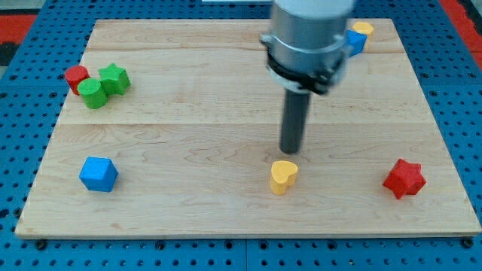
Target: Push the yellow heart towards center
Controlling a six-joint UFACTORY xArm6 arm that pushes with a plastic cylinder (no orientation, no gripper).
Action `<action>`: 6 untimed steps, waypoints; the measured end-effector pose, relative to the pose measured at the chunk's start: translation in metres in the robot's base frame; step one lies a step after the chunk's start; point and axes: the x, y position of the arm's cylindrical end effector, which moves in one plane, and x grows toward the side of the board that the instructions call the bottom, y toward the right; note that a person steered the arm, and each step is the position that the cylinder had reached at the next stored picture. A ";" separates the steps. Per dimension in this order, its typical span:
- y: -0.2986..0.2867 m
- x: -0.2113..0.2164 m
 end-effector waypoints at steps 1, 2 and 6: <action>0.038 0.038; 0.038 0.076; -0.069 0.003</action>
